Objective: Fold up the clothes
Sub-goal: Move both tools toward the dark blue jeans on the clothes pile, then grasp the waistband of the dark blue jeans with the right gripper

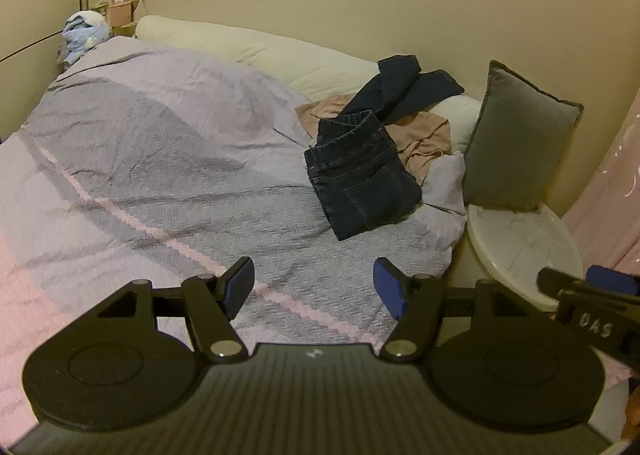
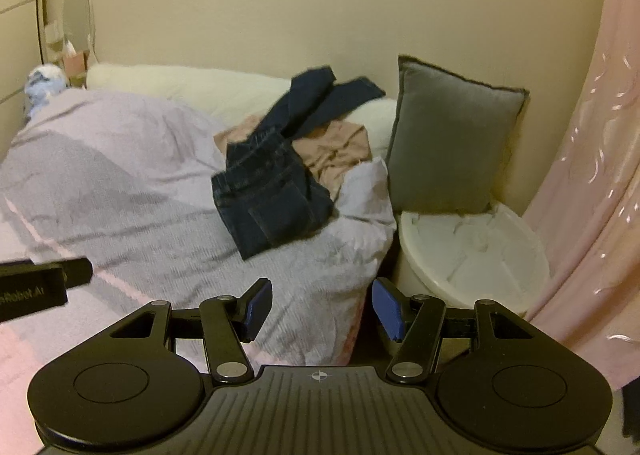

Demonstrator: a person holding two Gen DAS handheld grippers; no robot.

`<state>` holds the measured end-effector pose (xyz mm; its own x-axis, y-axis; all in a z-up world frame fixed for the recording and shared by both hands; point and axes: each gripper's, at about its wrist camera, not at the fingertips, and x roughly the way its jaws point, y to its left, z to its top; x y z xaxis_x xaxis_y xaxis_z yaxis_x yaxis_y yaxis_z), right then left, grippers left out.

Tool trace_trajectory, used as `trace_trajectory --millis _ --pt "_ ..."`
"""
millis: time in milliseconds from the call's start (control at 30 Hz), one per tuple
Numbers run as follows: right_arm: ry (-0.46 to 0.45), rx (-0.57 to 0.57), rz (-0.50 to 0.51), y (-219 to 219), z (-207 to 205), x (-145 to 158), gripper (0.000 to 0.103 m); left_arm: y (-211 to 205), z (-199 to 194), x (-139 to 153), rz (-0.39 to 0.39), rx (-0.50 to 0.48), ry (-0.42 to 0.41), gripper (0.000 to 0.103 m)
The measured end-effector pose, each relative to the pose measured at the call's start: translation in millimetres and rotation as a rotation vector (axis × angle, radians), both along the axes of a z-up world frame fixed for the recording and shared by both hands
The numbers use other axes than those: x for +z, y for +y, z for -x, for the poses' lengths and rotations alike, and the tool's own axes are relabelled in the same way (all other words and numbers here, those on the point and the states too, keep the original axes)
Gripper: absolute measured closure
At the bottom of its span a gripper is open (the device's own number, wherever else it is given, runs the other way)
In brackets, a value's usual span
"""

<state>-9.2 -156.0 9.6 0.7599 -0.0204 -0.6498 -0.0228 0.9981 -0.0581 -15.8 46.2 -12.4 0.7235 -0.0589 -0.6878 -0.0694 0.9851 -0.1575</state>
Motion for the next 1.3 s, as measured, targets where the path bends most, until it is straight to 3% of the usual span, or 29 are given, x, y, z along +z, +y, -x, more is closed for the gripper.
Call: trace_trajectory --millis 200,633,1000,1200,1300 --pt "-0.056 0.020 -0.012 5.0 2.2 6.1 0.044 14.2 -0.2 -2.0 0.029 0.021 0.005 0.041" --pt "0.040 0.033 -0.058 -7.8 -36.7 -21.1 0.044 19.5 -29.1 -13.2 0.021 -0.001 0.019 0.041" --pt "0.093 0.064 -0.025 -9.7 -115.5 -60.8 0.044 26.7 -110.7 -49.5 0.055 0.006 0.087 0.041" --pt "0.126 0.095 -0.003 -9.1 -164.5 -93.2 0.044 24.4 -165.6 -76.2 0.044 -0.092 0.129 0.041" --pt "0.143 0.109 0.007 -8.7 -191.1 -113.9 0.044 24.5 -192.2 -93.6 0.040 -0.092 0.163 0.041"
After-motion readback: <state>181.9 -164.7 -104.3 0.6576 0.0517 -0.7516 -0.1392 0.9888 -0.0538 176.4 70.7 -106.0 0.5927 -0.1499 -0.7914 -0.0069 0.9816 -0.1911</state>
